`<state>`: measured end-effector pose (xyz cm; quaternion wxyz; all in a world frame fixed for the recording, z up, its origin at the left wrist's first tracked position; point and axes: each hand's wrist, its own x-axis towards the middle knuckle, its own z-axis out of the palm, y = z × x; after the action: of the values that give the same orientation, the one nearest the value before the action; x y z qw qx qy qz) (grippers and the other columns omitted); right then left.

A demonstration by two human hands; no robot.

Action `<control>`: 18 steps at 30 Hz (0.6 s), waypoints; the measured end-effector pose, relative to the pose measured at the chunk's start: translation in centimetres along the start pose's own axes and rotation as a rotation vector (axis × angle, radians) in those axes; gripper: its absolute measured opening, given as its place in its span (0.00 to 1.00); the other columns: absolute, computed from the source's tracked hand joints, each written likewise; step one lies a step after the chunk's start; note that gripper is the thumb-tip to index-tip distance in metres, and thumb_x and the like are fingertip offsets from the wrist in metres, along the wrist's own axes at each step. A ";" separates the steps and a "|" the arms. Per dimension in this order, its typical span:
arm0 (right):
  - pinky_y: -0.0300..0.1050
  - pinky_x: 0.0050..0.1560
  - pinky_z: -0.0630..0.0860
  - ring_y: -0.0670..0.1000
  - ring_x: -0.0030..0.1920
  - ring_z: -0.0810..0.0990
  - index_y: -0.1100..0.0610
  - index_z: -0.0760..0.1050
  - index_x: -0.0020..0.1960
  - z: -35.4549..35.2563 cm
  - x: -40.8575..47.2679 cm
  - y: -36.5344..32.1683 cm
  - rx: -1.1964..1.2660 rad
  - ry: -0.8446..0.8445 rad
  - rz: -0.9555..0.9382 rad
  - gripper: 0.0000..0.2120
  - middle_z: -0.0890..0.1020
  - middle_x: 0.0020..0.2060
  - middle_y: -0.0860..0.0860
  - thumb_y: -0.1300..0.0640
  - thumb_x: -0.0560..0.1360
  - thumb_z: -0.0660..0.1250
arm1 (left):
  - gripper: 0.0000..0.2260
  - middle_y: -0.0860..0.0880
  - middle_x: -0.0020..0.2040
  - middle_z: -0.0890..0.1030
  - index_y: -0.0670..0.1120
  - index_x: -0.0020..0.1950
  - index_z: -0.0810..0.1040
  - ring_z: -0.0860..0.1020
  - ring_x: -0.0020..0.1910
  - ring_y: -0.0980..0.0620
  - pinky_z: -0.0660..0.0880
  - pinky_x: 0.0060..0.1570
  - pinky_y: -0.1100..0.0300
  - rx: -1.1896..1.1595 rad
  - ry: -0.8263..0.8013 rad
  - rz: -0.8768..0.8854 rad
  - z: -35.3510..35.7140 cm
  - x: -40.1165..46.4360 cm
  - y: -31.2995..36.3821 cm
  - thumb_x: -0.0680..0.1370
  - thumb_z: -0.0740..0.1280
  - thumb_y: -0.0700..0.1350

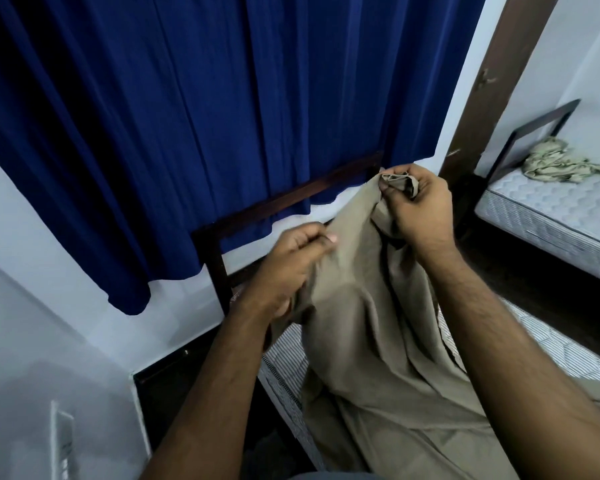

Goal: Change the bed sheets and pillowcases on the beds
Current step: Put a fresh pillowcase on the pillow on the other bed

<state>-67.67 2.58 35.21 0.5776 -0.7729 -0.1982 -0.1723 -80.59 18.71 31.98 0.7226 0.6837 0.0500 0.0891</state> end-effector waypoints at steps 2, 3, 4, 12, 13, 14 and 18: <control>0.44 0.52 0.80 0.43 0.44 0.83 0.47 0.80 0.44 0.4 0.2 0.0 -0.022 -0.037 0.005 0.07 0.84 0.41 0.42 0.59 0.75 0.72 | 0.11 0.40 0.48 0.82 0.34 0.57 0.80 0.79 0.47 0.45 0.78 0.49 0.53 -0.212 -0.187 -0.048 1.9 -0.7 0.5 0.82 0.67 0.42; 0.44 0.52 0.80 0.42 0.44 0.83 0.47 0.80 0.44 0.7 0.0 -0.2 -0.023 -0.082 -0.012 0.06 0.84 0.40 0.42 0.58 0.74 0.73 | 0.11 0.41 0.49 0.82 0.33 0.59 0.78 0.80 0.48 0.46 0.78 0.51 0.55 -0.242 -0.231 -0.037 2.8 -0.9 0.6 0.82 0.65 0.40; 0.44 0.50 0.80 0.42 0.43 0.83 0.48 0.80 0.44 1.0 -0.2 -0.4 -0.021 -0.145 -0.031 0.04 0.84 0.39 0.42 0.56 0.74 0.74 | 0.11 0.42 0.49 0.82 0.32 0.60 0.78 0.79 0.48 0.48 0.78 0.51 0.56 -0.246 -0.251 -0.015 3.6 -0.9 0.7 0.83 0.65 0.39; 0.45 0.58 0.77 0.49 0.55 0.79 0.54 0.71 0.67 0.3 -0.8 0.2 -0.231 -0.286 0.079 0.29 0.79 0.58 0.53 0.42 0.72 0.75 | 0.11 0.45 0.61 0.79 0.38 0.51 0.81 0.81 0.58 0.47 0.81 0.55 0.44 0.041 0.163 0.211 4.8 0.9 -0.3 0.79 0.69 0.47; 0.44 0.58 0.75 0.49 0.57 0.77 0.55 0.68 0.70 -0.1 -1.0 0.0 -0.294 -0.277 0.128 0.35 0.75 0.61 0.54 0.39 0.71 0.75 | 0.10 0.50 0.67 0.76 0.38 0.49 0.82 0.80 0.59 0.51 0.83 0.50 0.49 0.003 0.179 0.214 4.8 1.0 -0.4 0.79 0.70 0.45; 0.46 0.59 0.73 0.50 0.57 0.75 0.56 0.65 0.72 -0.5 -1.1 -0.4 -0.356 -0.300 0.170 0.39 0.71 0.63 0.56 0.39 0.71 0.75 | 0.09 0.55 0.73 0.71 0.38 0.47 0.81 0.80 0.59 0.55 0.83 0.43 0.53 -0.027 0.175 0.222 4.8 1.1 -0.4 0.80 0.69 0.43; 0.51 0.63 0.71 0.60 0.65 0.75 0.58 0.63 0.75 -1.6 -1.7 -1.5 -0.713 -0.540 0.229 0.31 0.73 0.67 0.60 0.50 0.76 0.71 | 0.09 0.59 0.75 0.69 0.34 0.50 0.80 0.81 0.60 0.55 0.82 0.44 0.52 -0.113 0.146 0.232 5.4 1.8 -1.3 0.82 0.67 0.40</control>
<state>-69.93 1.24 36.03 0.2187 -0.9575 -0.1833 0.0428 -77.65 13.68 31.09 0.7391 0.6349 0.0181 0.2241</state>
